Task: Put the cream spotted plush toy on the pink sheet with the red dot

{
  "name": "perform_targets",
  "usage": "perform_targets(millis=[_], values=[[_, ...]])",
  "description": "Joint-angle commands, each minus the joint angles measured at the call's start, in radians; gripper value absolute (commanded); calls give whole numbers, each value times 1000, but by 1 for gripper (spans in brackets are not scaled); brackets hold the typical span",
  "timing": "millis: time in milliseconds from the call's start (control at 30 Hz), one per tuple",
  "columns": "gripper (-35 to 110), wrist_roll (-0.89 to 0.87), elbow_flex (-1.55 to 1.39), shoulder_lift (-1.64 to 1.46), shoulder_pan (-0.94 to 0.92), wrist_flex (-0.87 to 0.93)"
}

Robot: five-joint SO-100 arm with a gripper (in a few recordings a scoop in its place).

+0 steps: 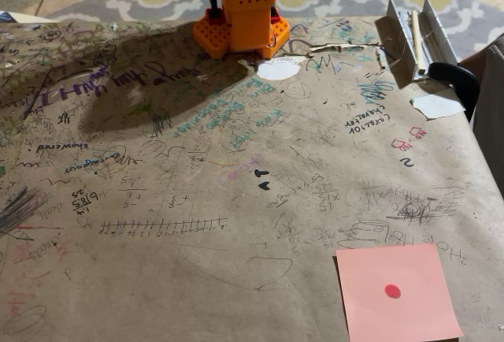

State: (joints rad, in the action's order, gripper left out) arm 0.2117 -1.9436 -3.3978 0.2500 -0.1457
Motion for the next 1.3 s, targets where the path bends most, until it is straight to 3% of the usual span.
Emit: perform_targets(millis=[0, 133, 200, 267, 333, 433, 500, 733, 933, 1033, 1167, 1267], values=[[0, -35, -77, 20, 23, 25], [0, -135, -483, 38, 8, 89], [8, 66, -876, 23, 92, -26], [16, 155, -1161, 18, 34, -130], [26, 144, -1164, 21, 0, 110], [32, 91, -1164, 21, -18, 285], [33, 147, -1164, 21, -6, 376], [33, 310, -1164, 23, 14, 453], [32, 307, -1164, 23, 21, 495], [25, 288, -1164, 23, 28, 584], [0, 164, -1164, 23, 38, 652], [0, 46, -1164, 23, 12, 712]])
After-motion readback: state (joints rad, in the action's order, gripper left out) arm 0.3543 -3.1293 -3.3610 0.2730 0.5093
